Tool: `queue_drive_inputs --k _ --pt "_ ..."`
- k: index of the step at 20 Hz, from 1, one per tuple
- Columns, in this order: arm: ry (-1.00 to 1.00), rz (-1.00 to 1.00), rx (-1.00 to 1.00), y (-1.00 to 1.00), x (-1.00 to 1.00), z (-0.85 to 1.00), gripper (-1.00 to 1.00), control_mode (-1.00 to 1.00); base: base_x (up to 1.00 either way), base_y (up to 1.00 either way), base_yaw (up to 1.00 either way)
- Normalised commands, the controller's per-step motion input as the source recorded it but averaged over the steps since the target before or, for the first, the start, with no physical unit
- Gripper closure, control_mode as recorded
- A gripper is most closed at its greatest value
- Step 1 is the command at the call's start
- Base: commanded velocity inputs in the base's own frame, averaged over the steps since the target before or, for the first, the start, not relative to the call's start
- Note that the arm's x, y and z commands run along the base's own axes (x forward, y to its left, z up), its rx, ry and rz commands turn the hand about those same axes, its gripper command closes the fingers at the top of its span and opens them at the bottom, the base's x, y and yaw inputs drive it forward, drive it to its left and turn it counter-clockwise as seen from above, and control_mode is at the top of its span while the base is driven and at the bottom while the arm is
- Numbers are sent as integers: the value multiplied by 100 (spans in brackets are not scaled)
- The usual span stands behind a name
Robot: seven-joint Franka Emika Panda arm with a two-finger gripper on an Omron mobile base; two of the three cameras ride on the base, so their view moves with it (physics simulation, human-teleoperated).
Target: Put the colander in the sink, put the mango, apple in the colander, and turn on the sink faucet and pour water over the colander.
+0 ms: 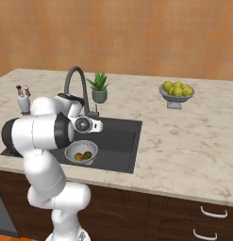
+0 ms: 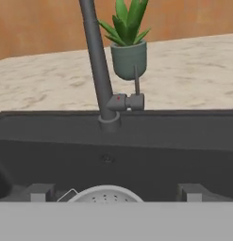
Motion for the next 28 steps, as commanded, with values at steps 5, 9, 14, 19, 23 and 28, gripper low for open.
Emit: queue_drive_inputs --k 5,9,14,19,23,28 --pt "0 0 0 0 0 14 -100 -100 0 0 0" --pt "0 0 2 -5 1 2 -100 -100 0 0 0" --pt "0 0 3 -7 3 5 -100 -100 0 0 0" --pt "0 0 0 0 15 4 -100 -100 0 0 0" --pt "0 0 0 -3 3 0 -100 -100 0 0 0" --pt "0 0 0 -1 3 0 -100 -100 0 0 0"
